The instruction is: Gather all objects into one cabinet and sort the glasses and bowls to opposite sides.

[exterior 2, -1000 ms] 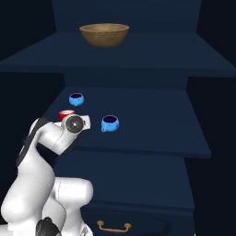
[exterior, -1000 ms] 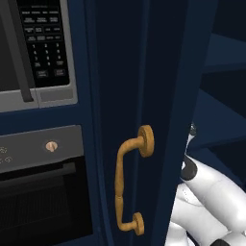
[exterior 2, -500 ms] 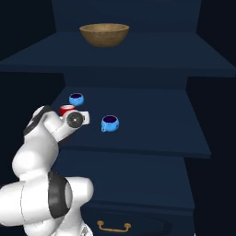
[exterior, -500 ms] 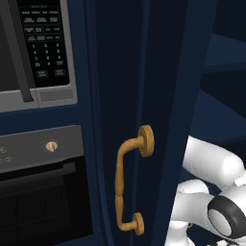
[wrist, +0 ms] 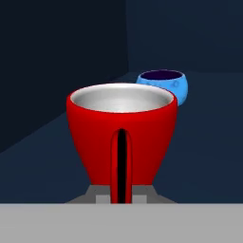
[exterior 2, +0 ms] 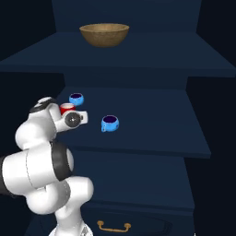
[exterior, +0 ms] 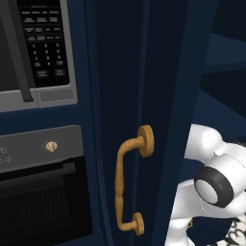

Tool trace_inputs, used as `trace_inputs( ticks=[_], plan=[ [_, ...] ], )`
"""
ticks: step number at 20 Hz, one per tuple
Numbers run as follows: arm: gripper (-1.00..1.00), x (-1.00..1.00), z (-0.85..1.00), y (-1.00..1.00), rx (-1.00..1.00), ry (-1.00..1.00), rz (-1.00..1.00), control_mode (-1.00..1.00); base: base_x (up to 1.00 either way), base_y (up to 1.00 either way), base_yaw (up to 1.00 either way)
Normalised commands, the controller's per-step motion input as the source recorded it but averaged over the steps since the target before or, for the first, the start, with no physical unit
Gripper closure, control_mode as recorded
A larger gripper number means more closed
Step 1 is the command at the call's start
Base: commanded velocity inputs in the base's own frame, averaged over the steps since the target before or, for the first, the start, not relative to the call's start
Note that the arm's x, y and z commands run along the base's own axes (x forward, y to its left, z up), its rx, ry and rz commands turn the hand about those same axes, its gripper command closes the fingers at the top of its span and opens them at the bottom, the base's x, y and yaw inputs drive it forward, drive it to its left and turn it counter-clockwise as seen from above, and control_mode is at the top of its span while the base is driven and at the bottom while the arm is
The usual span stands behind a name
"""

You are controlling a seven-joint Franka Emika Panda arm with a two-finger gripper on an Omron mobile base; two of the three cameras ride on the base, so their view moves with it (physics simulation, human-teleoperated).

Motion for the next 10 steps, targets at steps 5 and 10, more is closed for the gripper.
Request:
trace_inputs(
  ticks=[5,10],
  plan=[
    [1.0,0.15,0.0,0.01,0.0,0.0,0.0,-1.0,0.0,0.0,0.0],
    [-1.0,0.15,0.0,0.0,0.0,0.0,0.0,-1.0,0.0,0.0,0.0]
  ],
)
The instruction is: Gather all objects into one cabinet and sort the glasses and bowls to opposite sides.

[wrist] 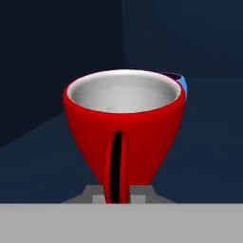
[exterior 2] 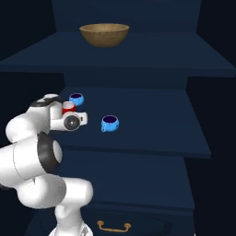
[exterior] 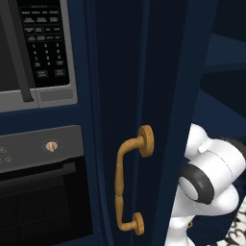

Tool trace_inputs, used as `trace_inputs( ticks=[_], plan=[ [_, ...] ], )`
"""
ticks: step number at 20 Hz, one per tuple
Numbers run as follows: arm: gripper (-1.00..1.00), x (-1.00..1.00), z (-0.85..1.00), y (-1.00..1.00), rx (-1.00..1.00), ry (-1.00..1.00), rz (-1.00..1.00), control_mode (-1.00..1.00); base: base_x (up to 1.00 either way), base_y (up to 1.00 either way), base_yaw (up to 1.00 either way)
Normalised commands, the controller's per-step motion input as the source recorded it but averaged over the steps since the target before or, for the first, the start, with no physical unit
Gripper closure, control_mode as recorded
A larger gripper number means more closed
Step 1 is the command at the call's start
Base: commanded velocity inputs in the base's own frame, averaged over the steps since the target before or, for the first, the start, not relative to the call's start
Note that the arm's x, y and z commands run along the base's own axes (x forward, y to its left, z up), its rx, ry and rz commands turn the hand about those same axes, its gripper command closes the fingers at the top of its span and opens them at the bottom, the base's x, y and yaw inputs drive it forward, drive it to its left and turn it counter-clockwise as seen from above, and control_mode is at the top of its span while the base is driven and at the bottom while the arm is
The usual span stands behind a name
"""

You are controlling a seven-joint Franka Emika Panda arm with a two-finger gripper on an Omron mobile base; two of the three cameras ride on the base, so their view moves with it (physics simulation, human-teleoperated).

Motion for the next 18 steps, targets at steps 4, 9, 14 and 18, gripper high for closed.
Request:
trace_inputs(
  ticks=[4,9,14,18],
  plan=[
    [-1.0,0.09,0.0,0.0,0.0,0.0,0.0,-1.0,0.0,0.0,0.0],
    [-1.0,-0.03,0.05,0.0,0.0,-0.02,0.0,-1.0,0.0,0.0,0.0],
    [-1.0,-0.15,0.59,-0.08,0.0,-0.01,-0.07,-1.0,0.0,0.0,0.0],
    [-1.0,-0.12,0.72,-0.29,0.0,0.03,-0.13,-1.0,0.0,0.0,0.0]
  ],
)
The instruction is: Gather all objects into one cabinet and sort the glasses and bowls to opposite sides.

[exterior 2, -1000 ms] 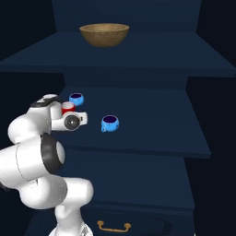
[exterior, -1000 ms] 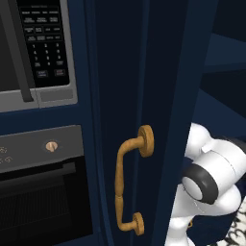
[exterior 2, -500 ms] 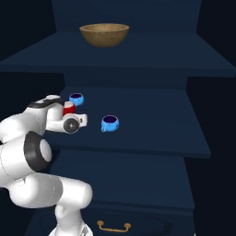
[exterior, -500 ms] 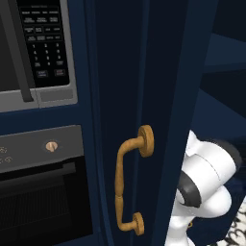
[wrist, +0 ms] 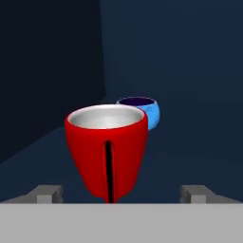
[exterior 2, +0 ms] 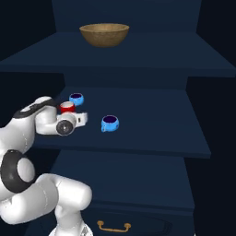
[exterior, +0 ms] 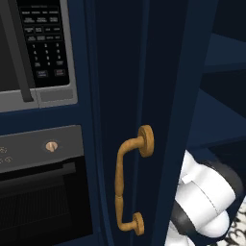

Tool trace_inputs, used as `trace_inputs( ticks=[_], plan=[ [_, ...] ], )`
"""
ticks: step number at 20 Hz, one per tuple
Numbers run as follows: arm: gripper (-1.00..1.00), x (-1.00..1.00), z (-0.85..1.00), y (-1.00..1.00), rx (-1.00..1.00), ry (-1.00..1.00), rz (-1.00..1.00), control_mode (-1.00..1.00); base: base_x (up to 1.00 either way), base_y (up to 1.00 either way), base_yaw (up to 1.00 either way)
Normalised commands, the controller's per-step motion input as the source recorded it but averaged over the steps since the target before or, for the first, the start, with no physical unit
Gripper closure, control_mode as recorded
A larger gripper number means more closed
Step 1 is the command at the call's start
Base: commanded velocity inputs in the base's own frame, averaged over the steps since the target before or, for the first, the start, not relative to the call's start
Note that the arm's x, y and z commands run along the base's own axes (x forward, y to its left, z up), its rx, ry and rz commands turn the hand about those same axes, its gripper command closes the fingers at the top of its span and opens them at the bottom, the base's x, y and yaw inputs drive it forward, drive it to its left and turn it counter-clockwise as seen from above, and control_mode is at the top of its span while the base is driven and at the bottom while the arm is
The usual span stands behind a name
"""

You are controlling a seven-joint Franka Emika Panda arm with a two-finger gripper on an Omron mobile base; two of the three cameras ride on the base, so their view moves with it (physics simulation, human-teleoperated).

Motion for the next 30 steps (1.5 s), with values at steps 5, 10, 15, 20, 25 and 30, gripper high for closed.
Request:
trace_inputs(
  ticks=[5,10,15,20,25,30],
  plan=[
    [-1.0,-0.11,0.56,-0.34,-0.01,0.06,-0.15,-1.0,0.0,0.0,0.0],
    [-1.0,-0.27,0.5,-0.39,0.0,0.1,-0.19,-1.0,0.0,0.0,0.0],
    [-1.0,-0.32,0.45,-0.57,0.0,0.14,-0.19,-1.0,0.0,0.0,0.0],
    [-1.0,-0.31,0.54,-0.59,0.0,0.2,-0.19,-1.0,0.0,0.0,0.0],
    [-1.0,-0.24,0.31,-0.49,-0.01,0.19,-0.15,-1.0,0.0,0.0,0.0],
    [-1.0,-0.12,-0.04,-0.21,0.0,0.23,-0.02,-1.0,0.0,0.0,0.0]
  ],
)
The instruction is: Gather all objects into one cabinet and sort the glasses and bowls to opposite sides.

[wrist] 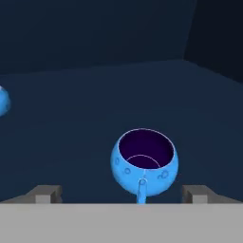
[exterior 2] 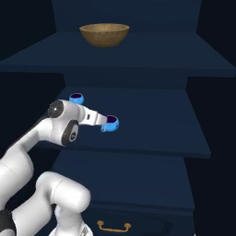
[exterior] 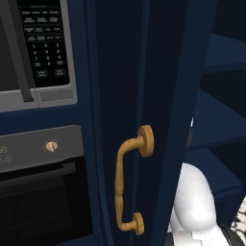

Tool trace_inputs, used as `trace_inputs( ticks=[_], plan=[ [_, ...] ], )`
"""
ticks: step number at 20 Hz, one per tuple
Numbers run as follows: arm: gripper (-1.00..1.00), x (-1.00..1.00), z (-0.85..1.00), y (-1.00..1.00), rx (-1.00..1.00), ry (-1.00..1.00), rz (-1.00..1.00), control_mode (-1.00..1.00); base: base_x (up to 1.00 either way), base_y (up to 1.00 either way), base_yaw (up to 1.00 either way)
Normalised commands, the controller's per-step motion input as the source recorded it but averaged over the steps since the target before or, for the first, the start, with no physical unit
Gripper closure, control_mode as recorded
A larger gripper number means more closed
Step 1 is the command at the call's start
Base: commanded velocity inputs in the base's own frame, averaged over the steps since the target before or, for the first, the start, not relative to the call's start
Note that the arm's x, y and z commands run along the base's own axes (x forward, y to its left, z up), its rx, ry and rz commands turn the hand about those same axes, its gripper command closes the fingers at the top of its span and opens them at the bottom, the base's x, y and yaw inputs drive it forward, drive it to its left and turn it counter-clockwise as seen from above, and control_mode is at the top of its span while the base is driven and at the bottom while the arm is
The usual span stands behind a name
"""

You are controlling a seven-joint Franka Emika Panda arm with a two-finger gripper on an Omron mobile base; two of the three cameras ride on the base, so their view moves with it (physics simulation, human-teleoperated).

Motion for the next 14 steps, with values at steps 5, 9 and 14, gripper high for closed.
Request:
trace_inputs(
  ticks=[5,9,14],
  plan=[
    [-1.0,0.01,-0.4,-0.14,0.05,0.32,0.0,-1.0,0.0,0.0,0.0],
    [-1.0,0.03,-0.39,-0.23,0.05,0.17,0.0,-1.0,0.0,0.0,0.0],
    [-1.0,0.15,-0.37,-0.11,0.01,0.02,0.0,-1.0,0.0,0.0,0.0]
  ],
)
